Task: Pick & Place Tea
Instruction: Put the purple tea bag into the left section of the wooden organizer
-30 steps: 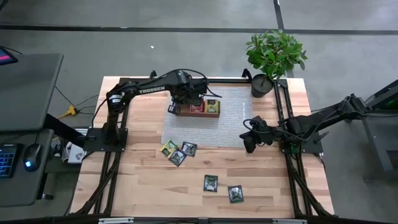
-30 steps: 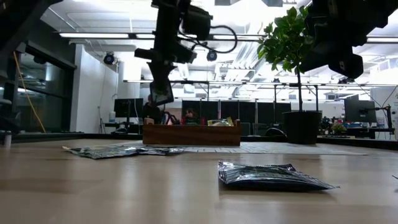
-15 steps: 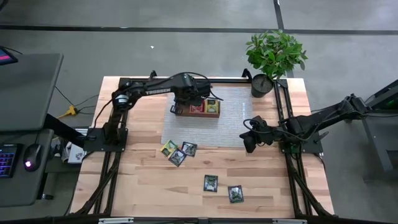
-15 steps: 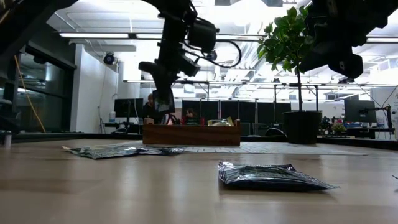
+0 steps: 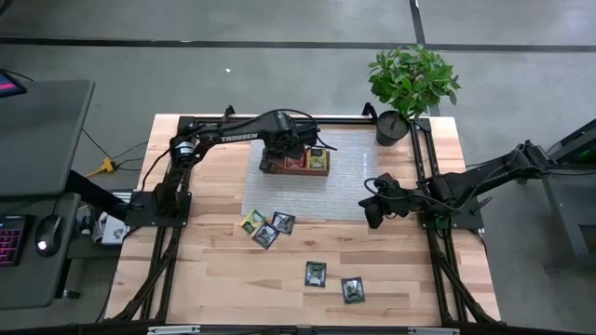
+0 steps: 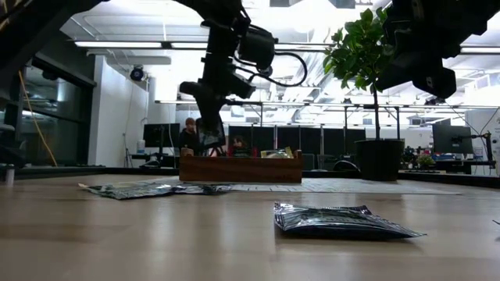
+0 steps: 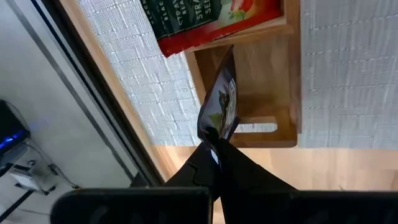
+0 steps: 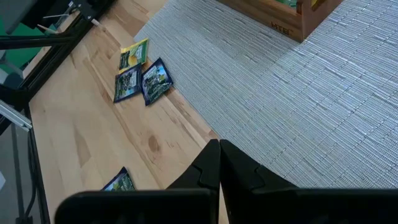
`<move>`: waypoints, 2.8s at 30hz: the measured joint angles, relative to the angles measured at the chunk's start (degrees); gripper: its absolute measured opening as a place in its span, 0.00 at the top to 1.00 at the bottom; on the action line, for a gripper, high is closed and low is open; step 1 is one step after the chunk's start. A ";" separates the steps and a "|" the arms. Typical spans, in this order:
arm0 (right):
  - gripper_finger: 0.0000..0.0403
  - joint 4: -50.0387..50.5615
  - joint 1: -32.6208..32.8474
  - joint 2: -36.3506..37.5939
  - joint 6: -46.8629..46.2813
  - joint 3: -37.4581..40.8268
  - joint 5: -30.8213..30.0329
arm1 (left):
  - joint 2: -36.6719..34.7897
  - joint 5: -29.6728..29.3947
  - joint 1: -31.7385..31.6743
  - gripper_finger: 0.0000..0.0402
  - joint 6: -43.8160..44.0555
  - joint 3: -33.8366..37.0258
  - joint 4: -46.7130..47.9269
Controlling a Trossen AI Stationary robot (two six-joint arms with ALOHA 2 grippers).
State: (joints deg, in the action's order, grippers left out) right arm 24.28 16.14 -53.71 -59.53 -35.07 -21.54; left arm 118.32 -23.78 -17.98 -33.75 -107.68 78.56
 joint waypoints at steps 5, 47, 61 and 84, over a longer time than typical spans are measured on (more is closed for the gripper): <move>1.00 -0.01 0.00 0.00 0.00 0.00 0.00 | 0.00 0.45 0.00 1.00 0.22 0.00 -0.74; 1.00 -0.14 0.00 0.00 -0.01 -0.02 -0.42 | 4.00 2.48 0.00 0.86 3.48 0.31 0.05; 1.00 -0.12 0.00 -0.01 0.15 -0.02 1.03 | 3.98 -1.04 0.00 0.54 2.50 -4.08 3.00; 1.00 1.00 3.50 -0.02 3.31 -0.16 5.23 | -1.79 23.22 15.24 0.54 10.27 -13.40 -7.71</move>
State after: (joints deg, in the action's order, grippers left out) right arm 25.28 19.64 -53.74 -56.22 -35.23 -16.31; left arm 116.53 -0.56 -2.74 -23.48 -121.08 70.86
